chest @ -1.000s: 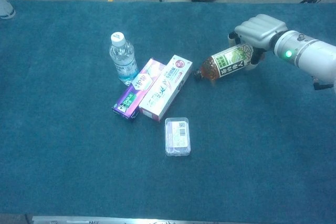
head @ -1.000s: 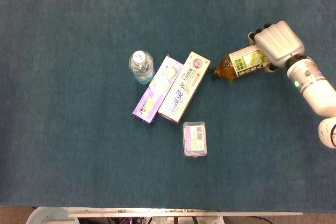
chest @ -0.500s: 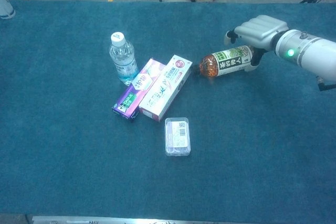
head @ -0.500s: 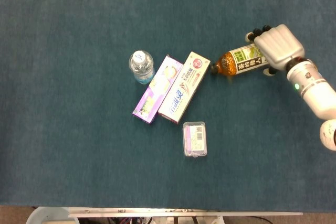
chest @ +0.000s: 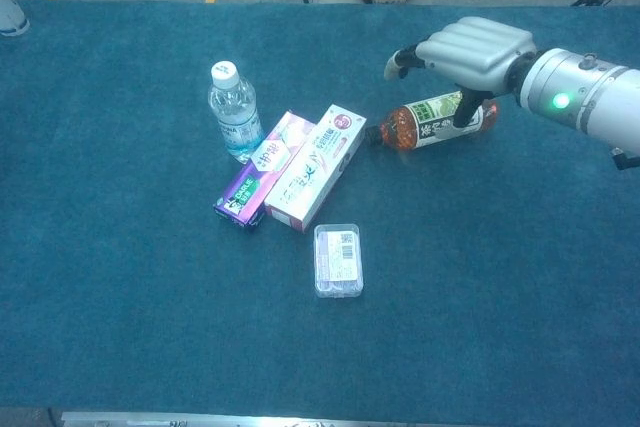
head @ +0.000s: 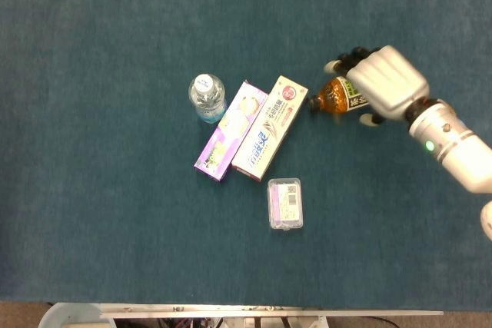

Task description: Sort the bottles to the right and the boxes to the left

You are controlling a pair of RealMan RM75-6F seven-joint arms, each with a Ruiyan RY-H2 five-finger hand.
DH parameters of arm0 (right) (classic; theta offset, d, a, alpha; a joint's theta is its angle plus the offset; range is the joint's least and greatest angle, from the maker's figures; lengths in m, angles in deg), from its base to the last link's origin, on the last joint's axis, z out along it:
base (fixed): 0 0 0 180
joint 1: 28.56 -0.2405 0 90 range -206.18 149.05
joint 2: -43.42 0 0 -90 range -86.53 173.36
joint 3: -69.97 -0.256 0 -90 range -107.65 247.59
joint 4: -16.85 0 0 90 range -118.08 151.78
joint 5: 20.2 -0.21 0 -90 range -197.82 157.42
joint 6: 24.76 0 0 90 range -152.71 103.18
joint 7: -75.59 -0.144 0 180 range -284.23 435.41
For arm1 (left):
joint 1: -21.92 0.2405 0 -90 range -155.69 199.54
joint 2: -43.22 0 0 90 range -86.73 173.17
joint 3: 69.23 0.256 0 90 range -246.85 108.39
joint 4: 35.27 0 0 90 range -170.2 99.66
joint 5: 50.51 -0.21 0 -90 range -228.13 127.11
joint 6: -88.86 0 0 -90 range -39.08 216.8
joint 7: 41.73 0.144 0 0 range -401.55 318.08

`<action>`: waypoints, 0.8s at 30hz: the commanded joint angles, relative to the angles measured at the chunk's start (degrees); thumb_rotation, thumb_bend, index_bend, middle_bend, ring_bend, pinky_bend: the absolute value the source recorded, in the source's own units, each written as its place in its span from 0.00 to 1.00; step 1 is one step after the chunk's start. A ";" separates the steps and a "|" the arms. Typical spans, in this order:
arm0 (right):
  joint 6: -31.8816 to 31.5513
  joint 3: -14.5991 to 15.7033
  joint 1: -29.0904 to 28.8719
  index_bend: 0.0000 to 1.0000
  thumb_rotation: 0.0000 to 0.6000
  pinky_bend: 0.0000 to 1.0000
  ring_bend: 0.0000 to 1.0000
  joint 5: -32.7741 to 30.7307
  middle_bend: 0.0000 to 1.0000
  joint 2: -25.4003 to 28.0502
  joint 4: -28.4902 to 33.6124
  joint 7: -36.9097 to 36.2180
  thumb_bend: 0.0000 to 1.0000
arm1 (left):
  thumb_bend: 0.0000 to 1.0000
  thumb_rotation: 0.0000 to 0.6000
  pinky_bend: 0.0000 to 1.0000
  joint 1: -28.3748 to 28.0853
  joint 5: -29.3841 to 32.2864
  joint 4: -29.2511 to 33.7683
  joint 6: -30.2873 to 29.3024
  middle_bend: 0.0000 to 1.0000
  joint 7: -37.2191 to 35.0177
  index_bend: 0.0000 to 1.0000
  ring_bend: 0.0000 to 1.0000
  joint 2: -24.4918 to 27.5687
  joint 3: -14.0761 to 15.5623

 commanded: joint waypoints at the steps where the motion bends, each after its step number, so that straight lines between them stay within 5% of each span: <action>1: -0.41 0.51 0.54 0.22 1.00 0.45 0.24 6.43 0.27 2.23 4.37 -3.19 0.10 | 0.24 1.00 0.19 -0.04 -0.02 0.11 0.05 0.16 0.13 0.13 0.10 0.06 0.01; 10: 0.69 1.38 0.49 0.22 1.00 0.44 0.24 11.58 0.29 2.95 7.86 -5.59 0.10 | 0.24 1.00 0.19 -0.04 0.02 0.51 0.07 0.16 0.37 0.13 0.10 0.46 0.02; 24: -2.66 -2.58 0.01 0.22 1.00 0.38 0.23 12.75 0.29 -0.73 7.33 -6.89 0.10 | 0.24 1.00 0.19 0.34 0.21 1.17 -0.36 0.16 0.32 0.13 0.10 1.27 0.07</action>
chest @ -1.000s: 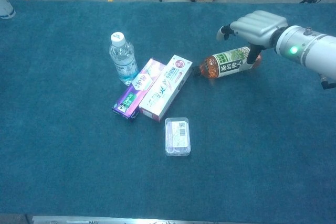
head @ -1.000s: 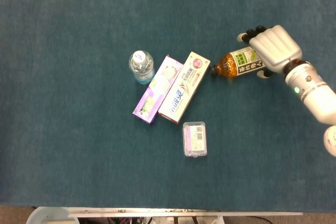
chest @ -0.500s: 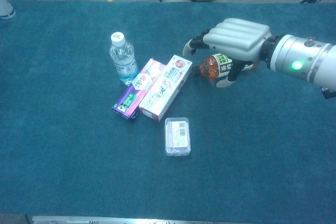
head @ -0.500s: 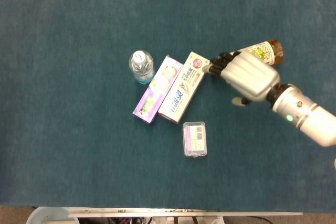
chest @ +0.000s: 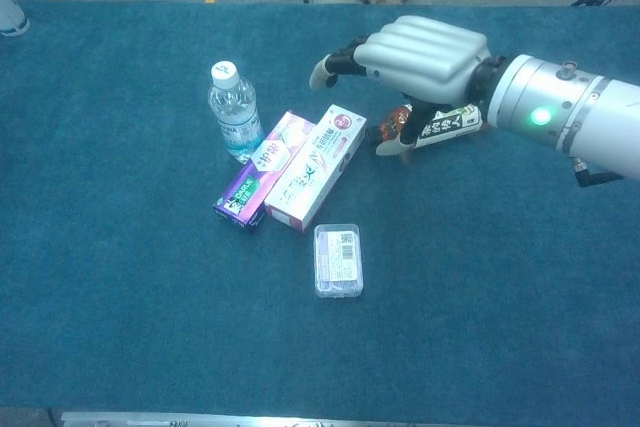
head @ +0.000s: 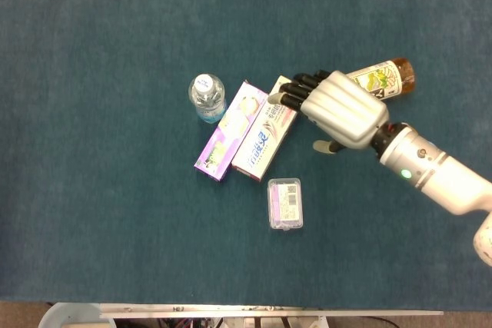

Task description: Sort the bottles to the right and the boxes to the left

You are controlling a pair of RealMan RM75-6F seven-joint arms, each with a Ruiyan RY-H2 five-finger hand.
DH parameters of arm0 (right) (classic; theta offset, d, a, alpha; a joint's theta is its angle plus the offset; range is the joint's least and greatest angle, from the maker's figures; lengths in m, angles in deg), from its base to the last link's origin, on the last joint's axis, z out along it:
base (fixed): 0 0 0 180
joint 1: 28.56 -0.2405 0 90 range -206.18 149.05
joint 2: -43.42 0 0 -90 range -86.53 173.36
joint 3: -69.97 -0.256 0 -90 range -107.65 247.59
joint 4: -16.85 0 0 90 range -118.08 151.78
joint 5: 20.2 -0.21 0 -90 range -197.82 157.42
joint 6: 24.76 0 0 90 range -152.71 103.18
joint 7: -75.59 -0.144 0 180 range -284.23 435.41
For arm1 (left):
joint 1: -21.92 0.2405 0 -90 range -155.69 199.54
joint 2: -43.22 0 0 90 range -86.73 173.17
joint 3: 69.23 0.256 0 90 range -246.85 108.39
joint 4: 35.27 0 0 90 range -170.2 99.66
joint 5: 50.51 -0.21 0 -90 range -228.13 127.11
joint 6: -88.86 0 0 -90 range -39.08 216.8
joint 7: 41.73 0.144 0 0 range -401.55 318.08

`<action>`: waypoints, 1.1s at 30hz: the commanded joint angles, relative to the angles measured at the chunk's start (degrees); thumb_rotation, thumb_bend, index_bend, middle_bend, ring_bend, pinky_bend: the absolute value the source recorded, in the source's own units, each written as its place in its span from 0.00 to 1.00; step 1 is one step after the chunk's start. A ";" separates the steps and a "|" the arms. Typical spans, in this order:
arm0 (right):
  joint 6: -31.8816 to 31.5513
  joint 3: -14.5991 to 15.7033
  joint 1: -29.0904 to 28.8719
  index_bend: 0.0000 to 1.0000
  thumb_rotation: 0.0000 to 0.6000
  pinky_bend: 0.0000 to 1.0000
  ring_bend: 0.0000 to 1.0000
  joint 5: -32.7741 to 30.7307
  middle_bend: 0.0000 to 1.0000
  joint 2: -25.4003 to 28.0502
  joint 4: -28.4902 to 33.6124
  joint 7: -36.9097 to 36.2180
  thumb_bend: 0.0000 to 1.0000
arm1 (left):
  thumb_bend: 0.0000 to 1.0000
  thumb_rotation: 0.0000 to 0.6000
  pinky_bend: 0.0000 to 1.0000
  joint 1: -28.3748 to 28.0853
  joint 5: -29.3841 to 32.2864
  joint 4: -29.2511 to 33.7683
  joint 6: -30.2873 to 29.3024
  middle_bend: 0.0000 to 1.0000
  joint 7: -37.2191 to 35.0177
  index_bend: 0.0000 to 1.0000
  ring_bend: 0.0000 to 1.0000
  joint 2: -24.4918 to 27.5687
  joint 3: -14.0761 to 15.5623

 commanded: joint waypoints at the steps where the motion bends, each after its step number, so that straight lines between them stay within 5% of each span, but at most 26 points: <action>1: -0.52 -0.56 -0.10 0.22 1.00 0.38 0.22 0.02 0.29 -0.54 -0.09 -0.14 0.09 | 0.24 1.00 0.19 0.19 0.13 0.12 -0.14 0.16 0.07 0.13 0.10 0.15 0.06; 14: -0.22 -6.05 -3.73 0.14 1.00 0.35 0.16 -5.07 0.23 -6.94 -3.89 -0.85 0.00 | 0.24 1.00 0.19 0.63 0.29 0.78 -0.48 0.16 0.19 0.13 0.10 0.76 0.16; 33: 4.98 -10.90 -12.72 0.08 1.00 0.34 0.14 -16.72 0.19 -18.42 -15.75 -0.39 0.00 | 0.24 1.00 0.19 2.02 1.10 1.06 -1.27 0.16 -0.11 0.13 0.10 1.84 0.43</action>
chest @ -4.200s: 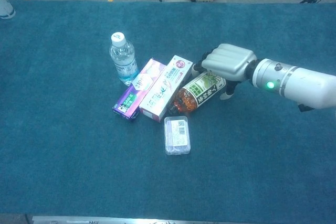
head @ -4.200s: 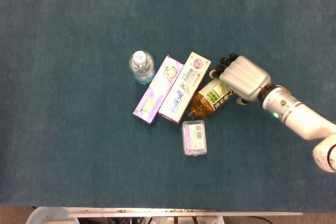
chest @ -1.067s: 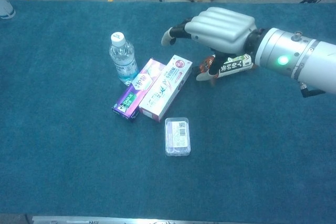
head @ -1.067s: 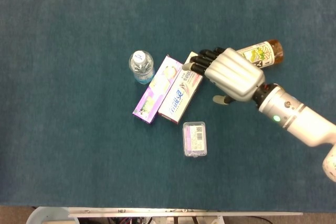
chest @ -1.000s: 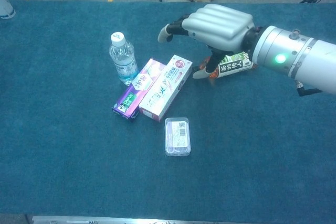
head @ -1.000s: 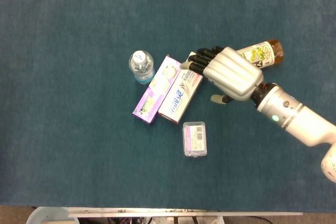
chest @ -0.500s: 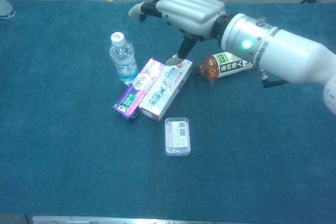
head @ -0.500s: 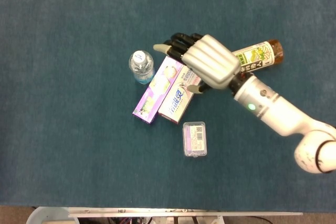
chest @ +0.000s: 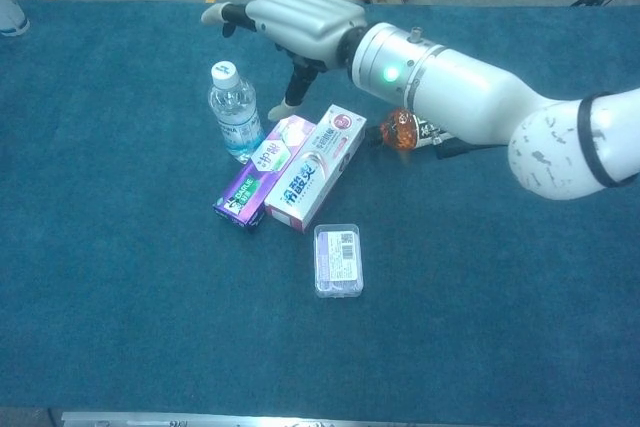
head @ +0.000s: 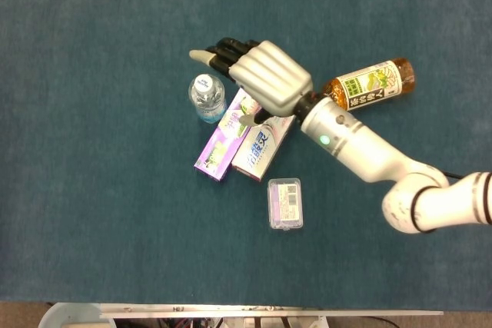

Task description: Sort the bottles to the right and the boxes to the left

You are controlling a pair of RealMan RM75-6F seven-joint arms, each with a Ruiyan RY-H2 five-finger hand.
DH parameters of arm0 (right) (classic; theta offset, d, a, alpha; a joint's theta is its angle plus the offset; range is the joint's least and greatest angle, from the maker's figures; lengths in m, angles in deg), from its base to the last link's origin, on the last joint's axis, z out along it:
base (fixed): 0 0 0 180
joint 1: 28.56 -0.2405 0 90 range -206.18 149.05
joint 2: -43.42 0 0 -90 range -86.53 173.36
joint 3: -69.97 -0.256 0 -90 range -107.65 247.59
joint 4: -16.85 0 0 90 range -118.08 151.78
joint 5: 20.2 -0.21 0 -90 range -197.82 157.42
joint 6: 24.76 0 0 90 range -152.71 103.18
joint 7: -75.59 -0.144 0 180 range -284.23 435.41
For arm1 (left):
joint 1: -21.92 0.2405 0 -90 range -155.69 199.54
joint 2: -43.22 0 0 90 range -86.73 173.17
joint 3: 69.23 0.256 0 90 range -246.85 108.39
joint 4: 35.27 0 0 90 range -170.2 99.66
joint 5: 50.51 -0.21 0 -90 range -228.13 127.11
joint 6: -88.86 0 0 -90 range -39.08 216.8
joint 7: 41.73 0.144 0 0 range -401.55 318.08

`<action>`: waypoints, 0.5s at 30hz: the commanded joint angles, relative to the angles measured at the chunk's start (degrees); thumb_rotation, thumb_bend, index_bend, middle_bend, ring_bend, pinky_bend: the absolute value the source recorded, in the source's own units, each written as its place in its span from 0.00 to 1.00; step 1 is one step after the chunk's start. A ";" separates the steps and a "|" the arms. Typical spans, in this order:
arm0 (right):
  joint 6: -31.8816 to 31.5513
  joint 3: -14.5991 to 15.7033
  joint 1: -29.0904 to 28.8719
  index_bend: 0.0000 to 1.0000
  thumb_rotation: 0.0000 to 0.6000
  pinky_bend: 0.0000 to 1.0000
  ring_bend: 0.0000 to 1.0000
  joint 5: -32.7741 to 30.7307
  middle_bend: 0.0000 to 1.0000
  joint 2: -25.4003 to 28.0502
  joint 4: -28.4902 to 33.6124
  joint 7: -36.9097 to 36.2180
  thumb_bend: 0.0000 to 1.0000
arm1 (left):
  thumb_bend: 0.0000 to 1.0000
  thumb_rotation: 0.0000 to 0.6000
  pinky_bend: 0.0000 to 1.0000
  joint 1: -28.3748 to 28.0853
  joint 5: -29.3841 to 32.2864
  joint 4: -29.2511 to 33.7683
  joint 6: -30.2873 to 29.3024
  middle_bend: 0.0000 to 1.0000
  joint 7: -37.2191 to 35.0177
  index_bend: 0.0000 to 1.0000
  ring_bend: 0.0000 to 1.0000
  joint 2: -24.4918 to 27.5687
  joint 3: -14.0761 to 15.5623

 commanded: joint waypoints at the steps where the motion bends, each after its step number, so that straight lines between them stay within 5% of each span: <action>1: 1.36 -0.58 -1.67 0.08 1.00 0.34 0.14 -2.32 0.19 -1.92 -1.99 -0.09 0.00 | 0.24 1.00 0.19 0.06 0.01 0.01 0.03 0.16 0.01 0.13 0.10 0.06 0.04; 15: 4.65 -0.75 -6.69 0.08 1.00 0.34 0.14 -8.00 0.19 -9.03 -11.92 -0.96 0.00 | 0.24 1.00 0.19 0.88 -0.12 -0.35 -0.38 0.16 -0.63 0.13 0.10 0.40 0.40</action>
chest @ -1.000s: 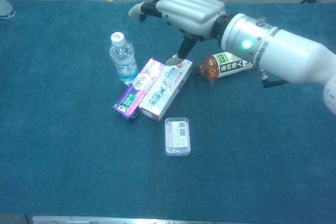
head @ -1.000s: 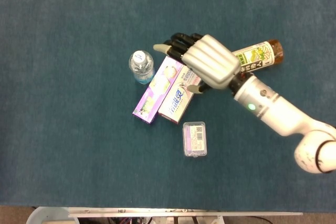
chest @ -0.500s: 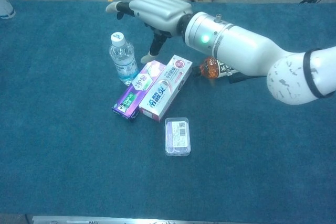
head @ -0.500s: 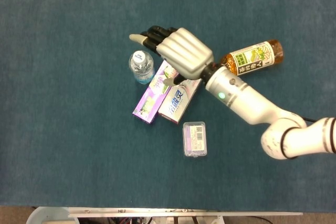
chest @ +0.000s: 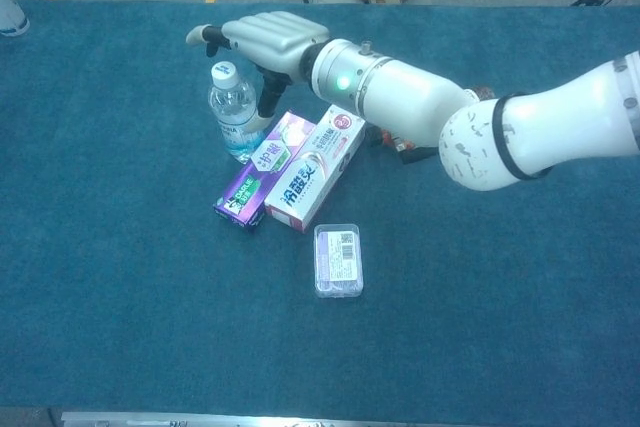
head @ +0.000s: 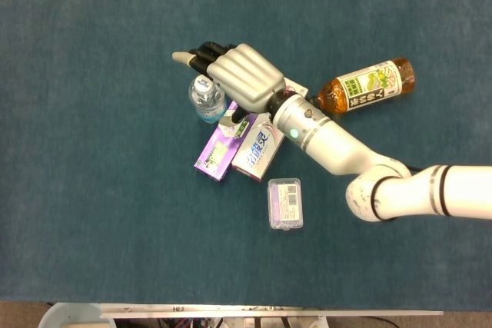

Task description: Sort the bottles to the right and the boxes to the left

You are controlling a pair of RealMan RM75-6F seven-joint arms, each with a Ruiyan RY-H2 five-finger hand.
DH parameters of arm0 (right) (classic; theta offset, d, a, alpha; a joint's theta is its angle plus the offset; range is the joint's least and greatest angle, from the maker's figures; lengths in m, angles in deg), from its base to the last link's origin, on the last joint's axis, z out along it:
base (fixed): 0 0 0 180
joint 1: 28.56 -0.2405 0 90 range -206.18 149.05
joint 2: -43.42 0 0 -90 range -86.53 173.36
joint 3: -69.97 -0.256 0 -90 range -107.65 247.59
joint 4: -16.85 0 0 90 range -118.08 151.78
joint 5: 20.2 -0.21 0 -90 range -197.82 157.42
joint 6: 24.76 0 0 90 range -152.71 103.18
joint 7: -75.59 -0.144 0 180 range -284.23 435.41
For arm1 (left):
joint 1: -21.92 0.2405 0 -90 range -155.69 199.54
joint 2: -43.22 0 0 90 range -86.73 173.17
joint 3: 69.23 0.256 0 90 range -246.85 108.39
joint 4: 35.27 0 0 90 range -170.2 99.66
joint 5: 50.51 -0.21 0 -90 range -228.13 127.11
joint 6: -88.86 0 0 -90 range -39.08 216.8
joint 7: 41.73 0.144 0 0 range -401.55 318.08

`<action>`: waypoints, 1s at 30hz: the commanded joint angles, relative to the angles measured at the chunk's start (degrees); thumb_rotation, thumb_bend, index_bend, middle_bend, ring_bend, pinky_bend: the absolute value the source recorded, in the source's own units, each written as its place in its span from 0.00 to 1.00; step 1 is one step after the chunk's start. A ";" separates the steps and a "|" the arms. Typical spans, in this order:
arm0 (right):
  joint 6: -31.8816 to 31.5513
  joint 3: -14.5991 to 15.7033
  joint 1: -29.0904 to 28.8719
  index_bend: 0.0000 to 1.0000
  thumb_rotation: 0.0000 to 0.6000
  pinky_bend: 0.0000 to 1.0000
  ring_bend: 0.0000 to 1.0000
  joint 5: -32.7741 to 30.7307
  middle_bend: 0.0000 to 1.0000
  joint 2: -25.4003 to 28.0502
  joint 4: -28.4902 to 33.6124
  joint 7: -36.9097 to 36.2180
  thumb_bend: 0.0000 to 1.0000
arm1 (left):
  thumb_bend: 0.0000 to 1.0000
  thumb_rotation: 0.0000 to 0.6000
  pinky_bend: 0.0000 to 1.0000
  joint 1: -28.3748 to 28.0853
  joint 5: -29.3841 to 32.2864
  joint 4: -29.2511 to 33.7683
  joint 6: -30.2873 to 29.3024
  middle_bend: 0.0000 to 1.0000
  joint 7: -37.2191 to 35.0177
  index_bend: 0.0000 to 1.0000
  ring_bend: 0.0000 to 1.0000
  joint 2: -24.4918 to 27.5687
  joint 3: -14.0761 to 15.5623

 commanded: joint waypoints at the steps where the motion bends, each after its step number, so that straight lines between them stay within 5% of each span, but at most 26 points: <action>1: 0.79 0.22 -1.06 0.08 1.00 0.34 0.14 -0.89 0.19 -1.70 -2.22 -0.35 0.00 | 0.24 1.00 0.19 0.09 -0.04 -0.05 -0.07 0.16 -0.08 0.13 0.10 0.04 0.04; 7: 0.95 0.35 -2.21 0.10 1.00 0.40 0.16 -1.54 0.23 -4.41 -5.26 -0.73 0.03 | 0.24 1.00 0.19 0.39 -0.24 -0.15 -0.25 0.16 -0.51 0.13 0.10 0.26 0.19; 11: 0.34 0.62 -2.64 0.23 1.00 0.57 0.25 -1.15 0.31 -5.86 -7.02 -0.55 0.24 | 0.24 1.00 0.18 0.62 -0.50 -0.18 -0.47 0.16 -0.98 0.13 0.10 0.33 0.33; 15: -0.89 0.16 -2.43 0.41 1.00 0.68 0.35 -0.61 0.39 -7.12 -8.59 -1.49 0.31 | 0.24 1.00 0.18 0.72 -0.65 -0.41 -0.50 0.16 -1.25 0.13 0.10 0.31 0.41; 20: -1.38 -0.07 -2.10 0.54 1.00 0.76 0.42 0.31 0.46 -8.28 -10.74 -2.76 0.34 | 0.24 1.00 0.18 0.62 -0.78 -0.58 -0.32 0.16 -1.37 0.13 0.10 0.24 0.39; 30: -1.93 -0.86 -1.53 0.62 1.00 0.83 0.50 1.94 0.52 -8.63 -11.36 -4.39 0.41 | 0.24 1.00 0.18 0.47 -0.60 -0.89 0.04 0.17 -1.60 0.13 0.10 0.23 0.24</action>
